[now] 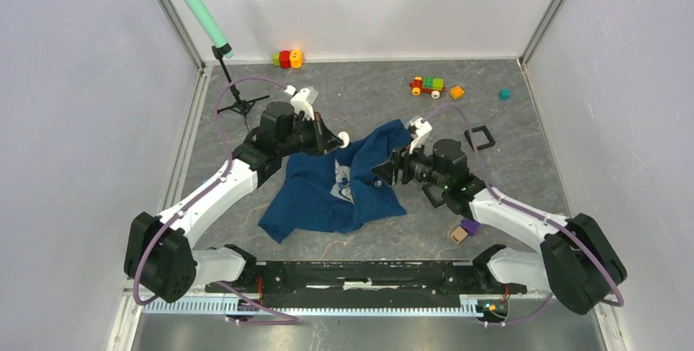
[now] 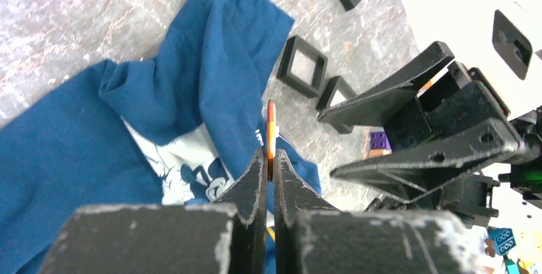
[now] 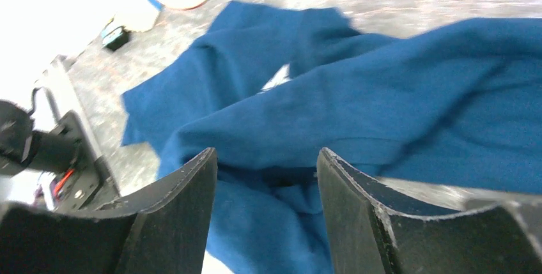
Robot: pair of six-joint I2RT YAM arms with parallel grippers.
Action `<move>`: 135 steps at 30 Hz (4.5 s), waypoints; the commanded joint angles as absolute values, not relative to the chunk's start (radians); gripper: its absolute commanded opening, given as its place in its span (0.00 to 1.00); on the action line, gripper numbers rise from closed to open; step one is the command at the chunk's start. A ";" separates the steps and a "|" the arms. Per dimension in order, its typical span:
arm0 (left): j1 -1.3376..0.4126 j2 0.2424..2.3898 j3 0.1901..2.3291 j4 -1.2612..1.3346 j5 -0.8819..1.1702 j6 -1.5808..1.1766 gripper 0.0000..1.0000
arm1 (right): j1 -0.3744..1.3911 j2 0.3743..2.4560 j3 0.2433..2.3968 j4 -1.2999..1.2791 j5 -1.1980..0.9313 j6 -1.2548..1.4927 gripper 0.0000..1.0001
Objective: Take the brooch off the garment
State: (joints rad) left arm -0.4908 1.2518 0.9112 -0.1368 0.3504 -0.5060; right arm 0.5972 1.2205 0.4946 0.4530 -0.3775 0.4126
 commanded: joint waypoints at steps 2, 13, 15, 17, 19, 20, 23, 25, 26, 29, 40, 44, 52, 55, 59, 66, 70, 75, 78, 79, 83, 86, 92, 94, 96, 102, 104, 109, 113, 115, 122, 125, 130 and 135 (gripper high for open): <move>-0.527 1.271 0.869 0.094 0.451 -0.557 0.02 | 0.510 1.146 0.550 0.217 -0.310 0.335 0.65; -0.590 1.336 0.848 0.236 0.726 -0.598 0.02 | 0.442 0.982 0.593 0.169 -0.446 0.377 0.62; -0.594 1.343 0.854 0.238 0.737 -0.604 0.02 | 0.438 0.988 0.610 0.190 -0.471 0.394 0.61; -0.599 1.345 0.856 0.243 0.748 -0.609 0.02 | 0.435 1.009 0.622 0.233 -0.530 0.422 0.60; -0.600 1.345 0.859 0.243 0.752 -0.615 0.02 | 0.430 1.034 0.626 0.307 -0.613 0.468 0.60; -0.599 1.344 0.861 0.244 0.755 -0.616 0.02 | 0.429 1.049 0.618 0.362 -0.650 0.501 0.60; -0.601 1.337 0.865 0.243 0.759 -0.621 0.02 | 0.428 1.069 0.594 0.500 -0.711 0.587 0.60; -0.600 1.330 0.871 0.238 0.762 -0.626 0.02 | 0.428 1.081 0.587 0.557 -0.734 0.620 0.60; -0.600 1.328 0.876 0.235 0.765 -0.627 0.02 | 0.428 1.089 0.586 0.584 -0.751 0.636 0.59; -0.601 1.322 0.886 0.233 0.786 -0.636 0.02 | 0.428 1.110 0.593 0.606 -0.779 0.653 0.57; -0.602 1.313 0.861 0.379 0.841 -0.746 0.02 | 0.426 1.098 0.594 0.561 -0.767 0.631 0.45; -0.601 1.318 0.862 0.372 0.838 -0.745 0.02 | 0.426 1.093 0.591 0.569 -0.770 0.636 0.43; -0.601 1.310 0.861 0.388 0.847 -0.765 0.02 | 0.426 1.100 0.584 0.572 -0.775 0.633 0.30; -0.602 1.309 0.853 0.445 0.863 -0.810 0.02 | 0.426 1.101 0.574 0.597 -0.773 0.647 0.28; -0.601 1.311 0.844 0.502 0.879 -0.861 0.02 | 0.426 1.108 0.565 0.645 -0.782 0.683 0.23; -0.603 1.313 0.826 0.591 0.882 -0.938 0.02 | 0.426 1.108 0.553 0.663 -0.773 0.687 0.14; -0.625 1.325 0.831 0.607 0.861 -0.954 0.02 | 0.429 1.104 0.544 0.675 -0.767 0.689 0.15; -0.633 1.339 0.845 0.583 0.838 -0.955 0.02 | 0.431 1.098 0.548 0.649 -0.759 0.664 0.14; -0.634 1.336 0.845 0.584 0.816 -0.970 0.02 | 0.435 1.091 0.548 0.614 -0.738 0.632 0.13; -0.635 1.333 0.844 0.583 0.802 -0.975 0.02 | 0.437 1.090 0.545 0.611 -0.732 0.629 0.12; -0.651 1.313 0.825 0.590 0.713 -1.000 0.02 | 0.453 1.091 0.530 0.628 -0.692 0.633 0.11; -0.664 1.306 0.822 0.598 0.673 -1.020 0.02 | 0.468 1.089 0.515 0.652 -0.650 0.633 0.10; -0.669 1.290 0.778 0.671 0.588 -1.074 0.02 | 0.496 1.106 0.497 0.703 -0.611 0.665 0.08; -0.673 1.286 0.771 0.664 0.566 -1.062 0.02 | 0.504 1.112 0.492 0.728 -0.605 0.684 0.08; -0.673 1.285 0.772 0.631 0.555 -1.029 0.02 | 0.506 1.115 0.494 0.732 -0.601 0.702 0.11; -0.673 1.260 0.813 0.330 0.420 -0.774 0.02 | 0.493 1.102 0.518 0.663 -0.582 0.707 0.21; -0.674 1.263 0.834 0.243 0.367 -0.707 0.02 | 0.480 1.088 0.517 0.644 -0.567 0.709 0.29; -0.687 1.297 0.865 0.103 0.306 -0.585 0.02 | 0.450 1.030 0.540 0.452 -0.479 0.607 0.61; -0.761 1.362 0.900 0.033 0.350 -0.556 0.02 | 0.436 0.986 0.610 0.116 -0.271 0.424 0.81; -0.792 1.408 0.906 0.011 0.372 -0.554 0.02 | 0.429 0.973 0.632 -0.034 -0.135 0.365 0.94; -0.697 1.606 0.905 -0.069 0.414 -0.514 0.02 | 0.423 1.022 0.673 -0.303 0.085 0.238 0.98; -0.590 1.684 0.907 -0.101 0.349 -0.541 0.02 | 0.408 1.034 0.662 -0.332 0.111 0.246 0.98; -0.457 1.685 0.884 -0.123 -0.031 -0.603 0.02 | 0.300 1.042 0.599 -0.310 0.039 0.255 0.98; -0.416 1.646 0.935 -0.110 -0.281 -0.527 0.02 | 0.145 1.126 0.536 -0.236 -0.224 0.253 0.98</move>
State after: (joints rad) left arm -0.4404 1.6707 0.8833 -0.0814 0.0387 -0.5968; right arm 0.2226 1.0622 0.5762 -0.2882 -0.0383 0.2703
